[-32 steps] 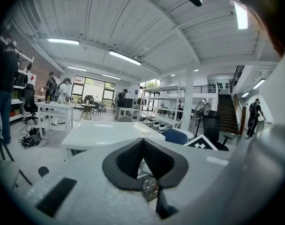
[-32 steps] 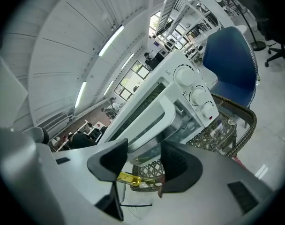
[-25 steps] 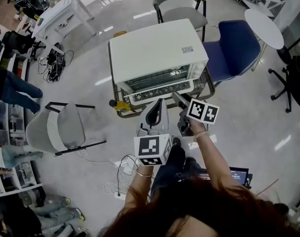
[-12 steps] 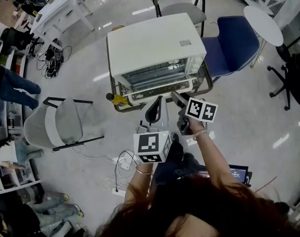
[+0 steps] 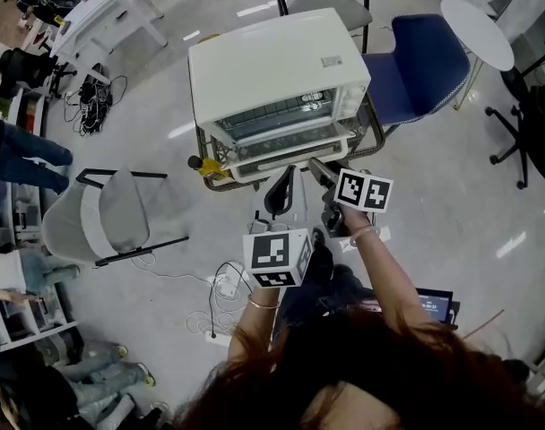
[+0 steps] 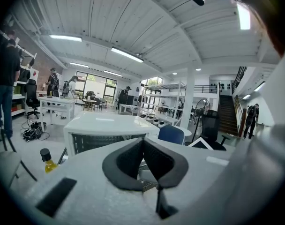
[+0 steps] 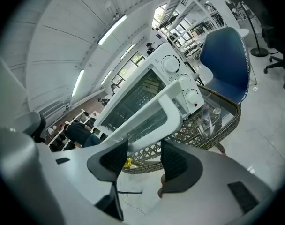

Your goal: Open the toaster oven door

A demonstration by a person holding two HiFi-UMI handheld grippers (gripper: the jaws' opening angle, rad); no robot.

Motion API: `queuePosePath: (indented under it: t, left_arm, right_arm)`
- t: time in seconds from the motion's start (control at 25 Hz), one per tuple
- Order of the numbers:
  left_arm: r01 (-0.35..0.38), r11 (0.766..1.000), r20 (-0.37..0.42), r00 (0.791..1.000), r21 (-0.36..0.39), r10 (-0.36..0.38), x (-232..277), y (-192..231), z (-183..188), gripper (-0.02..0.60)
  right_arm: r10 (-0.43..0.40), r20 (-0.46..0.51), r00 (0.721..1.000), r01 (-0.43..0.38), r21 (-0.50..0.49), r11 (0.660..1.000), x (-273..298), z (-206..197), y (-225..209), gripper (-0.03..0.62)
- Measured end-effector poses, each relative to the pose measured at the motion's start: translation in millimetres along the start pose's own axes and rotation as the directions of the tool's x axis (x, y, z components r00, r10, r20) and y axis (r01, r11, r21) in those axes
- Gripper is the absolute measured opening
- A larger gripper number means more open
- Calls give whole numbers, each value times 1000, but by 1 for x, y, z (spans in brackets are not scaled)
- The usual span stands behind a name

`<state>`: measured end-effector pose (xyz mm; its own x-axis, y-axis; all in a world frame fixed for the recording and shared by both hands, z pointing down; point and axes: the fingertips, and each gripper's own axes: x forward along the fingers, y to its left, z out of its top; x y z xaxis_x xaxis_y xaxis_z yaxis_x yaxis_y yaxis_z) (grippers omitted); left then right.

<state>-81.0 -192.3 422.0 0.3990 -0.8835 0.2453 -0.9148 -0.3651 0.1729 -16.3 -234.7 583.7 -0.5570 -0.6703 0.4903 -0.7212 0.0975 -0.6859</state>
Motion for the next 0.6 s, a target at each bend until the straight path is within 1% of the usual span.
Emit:
queuePosePath:
  t: [0.36, 0.6]
  left_arm:
    - [1, 1000, -28, 1000, -16, -2, -4, -2, -23, 15]
    - [-2, 1000, -35, 999, -24, 2, -8, -4, -29, 15]
  right_arm:
    - [-35, -40, 999, 35, -17, 999, -2, -24, -14, 205]
    - [-49, -55, 997, 48, -23, 999, -6, -31, -19, 204]
